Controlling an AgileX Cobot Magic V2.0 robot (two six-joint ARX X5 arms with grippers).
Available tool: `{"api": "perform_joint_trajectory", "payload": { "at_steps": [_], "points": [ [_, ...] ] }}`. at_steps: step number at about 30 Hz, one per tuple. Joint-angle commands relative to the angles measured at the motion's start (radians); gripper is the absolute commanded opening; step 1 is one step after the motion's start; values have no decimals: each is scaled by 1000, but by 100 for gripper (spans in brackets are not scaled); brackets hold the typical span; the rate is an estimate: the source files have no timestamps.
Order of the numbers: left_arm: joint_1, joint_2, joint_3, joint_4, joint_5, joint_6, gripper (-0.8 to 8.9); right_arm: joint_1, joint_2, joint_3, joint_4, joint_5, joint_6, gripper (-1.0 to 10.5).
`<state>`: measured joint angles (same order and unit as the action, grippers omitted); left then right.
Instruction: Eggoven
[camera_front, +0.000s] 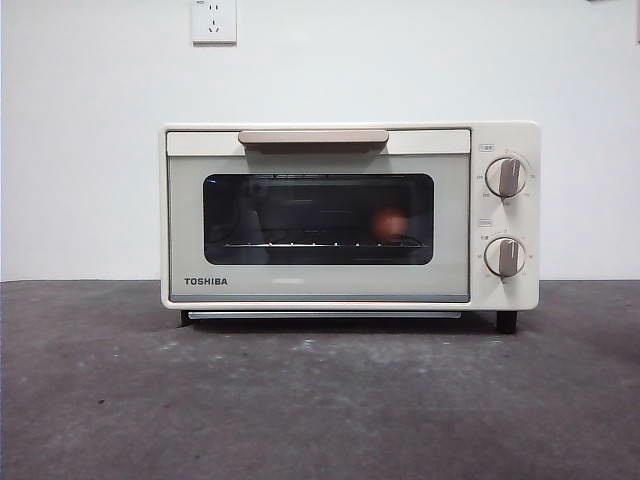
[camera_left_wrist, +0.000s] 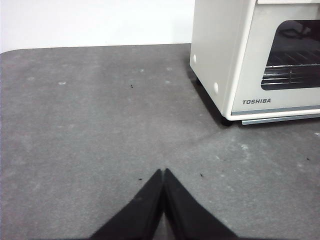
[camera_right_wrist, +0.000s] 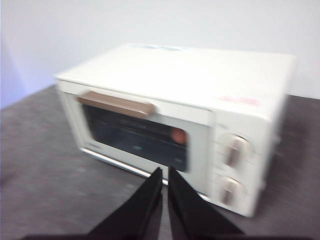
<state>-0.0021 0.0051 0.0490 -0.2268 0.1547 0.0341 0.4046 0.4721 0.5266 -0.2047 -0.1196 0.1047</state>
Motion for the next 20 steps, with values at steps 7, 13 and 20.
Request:
{"api": "perform_joint_trajectory", "payload": {
  "at_steps": [7, 13, 20],
  "points": [
    [2, -2, -8, -35, 2, -9, 7, -314, -231, -192, 132, -11, -95, 3],
    [2, -2, -8, -35, 2, -9, 7, -345, -377, -359, 225, -11, -94, 3],
    [2, -2, -8, -35, 2, -9, 7, -343, -448, -500, 225, -12, -53, 3]
  ]
}}
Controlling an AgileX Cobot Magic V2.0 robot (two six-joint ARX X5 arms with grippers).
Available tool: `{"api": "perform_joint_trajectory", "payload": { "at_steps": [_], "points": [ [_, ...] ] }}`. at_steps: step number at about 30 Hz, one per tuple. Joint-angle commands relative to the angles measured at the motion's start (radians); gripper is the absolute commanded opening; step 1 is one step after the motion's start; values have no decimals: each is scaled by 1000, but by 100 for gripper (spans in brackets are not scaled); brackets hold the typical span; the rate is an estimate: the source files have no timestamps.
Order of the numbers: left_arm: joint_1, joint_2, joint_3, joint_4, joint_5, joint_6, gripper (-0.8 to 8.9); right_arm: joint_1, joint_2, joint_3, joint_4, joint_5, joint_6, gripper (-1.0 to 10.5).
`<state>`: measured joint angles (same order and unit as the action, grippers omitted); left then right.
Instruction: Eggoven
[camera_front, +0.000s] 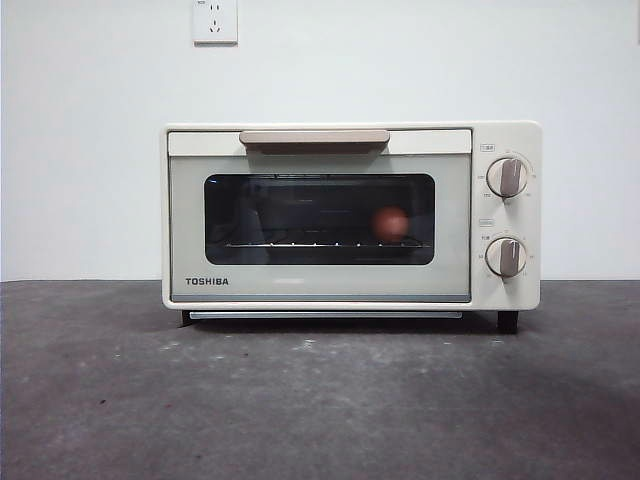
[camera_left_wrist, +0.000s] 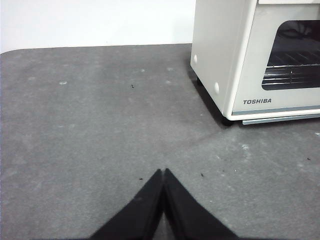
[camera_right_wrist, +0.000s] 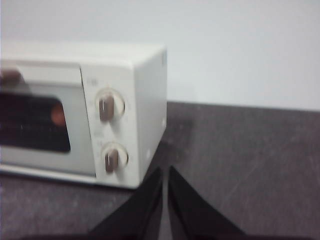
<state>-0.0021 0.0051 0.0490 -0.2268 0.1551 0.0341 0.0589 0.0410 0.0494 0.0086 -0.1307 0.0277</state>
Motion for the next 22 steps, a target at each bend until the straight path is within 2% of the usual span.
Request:
{"api": "perform_joint_trajectory", "payload": {
  "at_steps": [1, 10, 22],
  "points": [
    [2, -2, -8, -35, 1, -9, 7, 2, -31, -39, 6, -1, 35, 3],
    [2, -2, -8, -35, 1, -9, 7, 2, -37, -39, -163, 1, 40, 3],
    [2, -2, -8, -35, 1, -9, 7, 2, -37, -39, -166, 1, 40, 3]
  ]
}}
